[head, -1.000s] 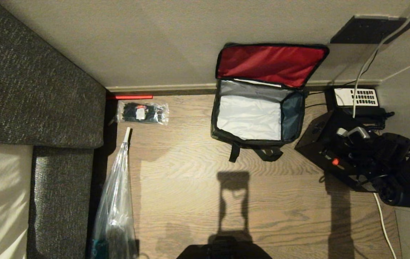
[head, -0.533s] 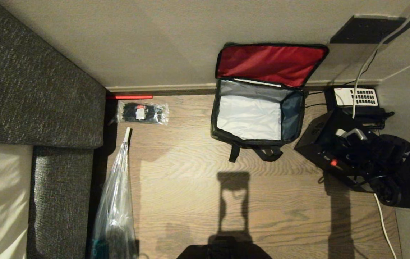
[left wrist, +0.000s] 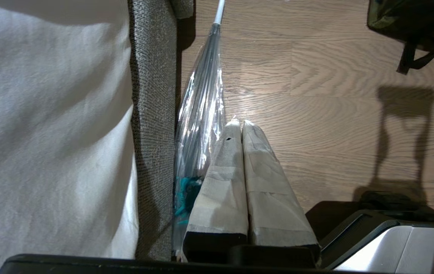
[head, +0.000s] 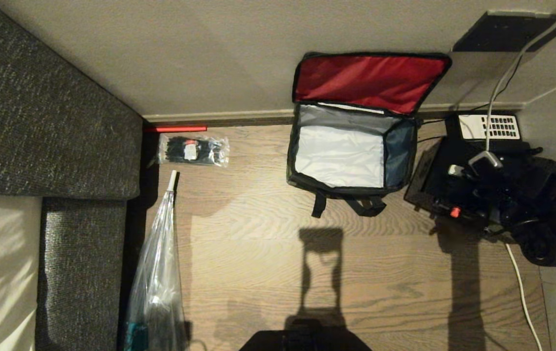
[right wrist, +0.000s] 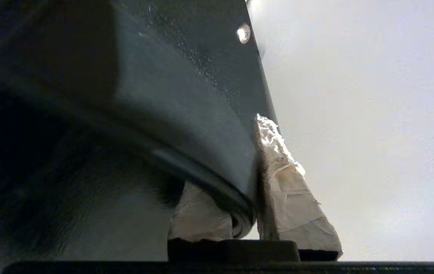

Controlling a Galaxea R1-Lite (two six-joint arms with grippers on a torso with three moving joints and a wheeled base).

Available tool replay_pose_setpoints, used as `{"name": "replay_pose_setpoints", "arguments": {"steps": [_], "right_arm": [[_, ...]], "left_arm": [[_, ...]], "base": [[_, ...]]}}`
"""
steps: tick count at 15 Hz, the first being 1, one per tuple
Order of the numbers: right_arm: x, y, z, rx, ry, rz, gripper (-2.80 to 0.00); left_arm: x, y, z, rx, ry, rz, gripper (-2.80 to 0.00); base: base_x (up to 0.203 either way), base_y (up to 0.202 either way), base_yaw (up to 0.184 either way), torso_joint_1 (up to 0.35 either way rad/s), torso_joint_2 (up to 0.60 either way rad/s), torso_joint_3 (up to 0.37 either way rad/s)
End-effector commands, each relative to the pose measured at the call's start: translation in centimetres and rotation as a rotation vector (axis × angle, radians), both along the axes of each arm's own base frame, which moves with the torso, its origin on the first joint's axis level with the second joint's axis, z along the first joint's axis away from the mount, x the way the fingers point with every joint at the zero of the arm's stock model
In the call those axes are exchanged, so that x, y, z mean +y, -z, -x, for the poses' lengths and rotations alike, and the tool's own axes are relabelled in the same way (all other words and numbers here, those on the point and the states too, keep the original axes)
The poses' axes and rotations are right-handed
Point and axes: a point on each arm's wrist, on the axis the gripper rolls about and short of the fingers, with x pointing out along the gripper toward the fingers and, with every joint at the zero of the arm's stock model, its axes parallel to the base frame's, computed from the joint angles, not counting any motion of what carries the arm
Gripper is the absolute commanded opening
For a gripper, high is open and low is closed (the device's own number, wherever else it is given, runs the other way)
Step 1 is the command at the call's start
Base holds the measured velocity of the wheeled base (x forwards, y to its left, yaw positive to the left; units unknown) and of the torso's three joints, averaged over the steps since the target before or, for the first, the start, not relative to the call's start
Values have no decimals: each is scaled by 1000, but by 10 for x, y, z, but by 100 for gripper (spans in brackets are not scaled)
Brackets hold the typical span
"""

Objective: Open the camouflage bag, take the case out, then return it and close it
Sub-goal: Place the black box back

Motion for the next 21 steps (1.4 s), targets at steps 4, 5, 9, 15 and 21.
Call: {"name": "replay_pose_setpoints", "arguments": {"steps": [4,5,9,15,21], "right_arm": [[29,-62,65,-135,-43,23,-280],[30,-69,70,-151,-45,29,-280],[35,-90,90,-182,-46,65,-280],[56,-101,110,-183,-115,78,-280],[74,-112,120,-194,-182,109,-280]], "left_arm": [[0,0,0,0,-1,0,-280],[0,0,0,1,-1,0,-280],[0,0,0,1,-1,0,-280],[0,0,0,1,-1,0,-280],[0,0,0,0,-1,0,-280]], "base": [[0,0,0,0,0,0],[0,0,0,0,0,0],[0,0,0,0,0,0],[0,0,0,0,0,0],[0,0,0,0,0,0]]}}
